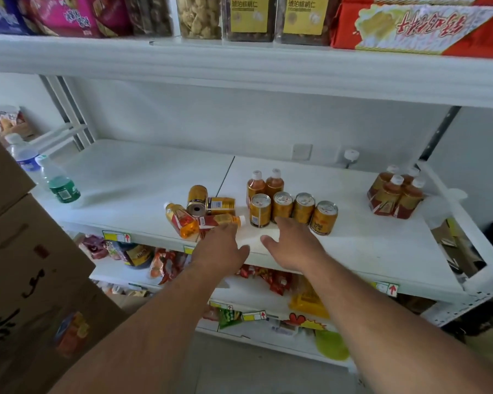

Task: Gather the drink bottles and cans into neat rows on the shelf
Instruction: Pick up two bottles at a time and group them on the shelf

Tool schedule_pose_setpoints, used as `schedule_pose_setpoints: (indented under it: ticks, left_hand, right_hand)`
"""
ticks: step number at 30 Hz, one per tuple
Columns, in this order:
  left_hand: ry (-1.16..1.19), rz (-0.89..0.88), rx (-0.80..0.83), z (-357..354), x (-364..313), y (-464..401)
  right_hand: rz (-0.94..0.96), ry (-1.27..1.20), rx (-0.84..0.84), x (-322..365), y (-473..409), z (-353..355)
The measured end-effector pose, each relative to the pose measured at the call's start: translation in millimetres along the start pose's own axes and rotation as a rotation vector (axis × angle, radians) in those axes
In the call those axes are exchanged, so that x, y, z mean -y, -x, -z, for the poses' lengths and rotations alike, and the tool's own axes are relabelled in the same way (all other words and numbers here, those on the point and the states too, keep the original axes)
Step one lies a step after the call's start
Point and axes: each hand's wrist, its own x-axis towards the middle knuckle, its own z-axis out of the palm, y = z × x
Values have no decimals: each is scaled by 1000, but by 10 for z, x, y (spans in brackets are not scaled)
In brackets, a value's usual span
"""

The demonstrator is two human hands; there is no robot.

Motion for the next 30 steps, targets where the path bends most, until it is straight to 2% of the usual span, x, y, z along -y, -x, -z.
schedule_pose_setpoints:
  ticks: [9, 19, 23, 30]
  left_hand:
    - [55, 22, 37, 144, -108, -654]
    - [-12, 7, 66, 217, -96, -1264]
    - [23, -26, 46, 234, -35, -1544]
    - [164, -108, 162, 211, 157, -2182]
  right_hand:
    - [-42, -33, -58, -154, -618, 189]
    - [-101, -101, -49, -268, -1074, 280]
    - [-123, -66, -59, -244, -1303, 333]
    - [-223, -116, -56, -188, -1662, 412]
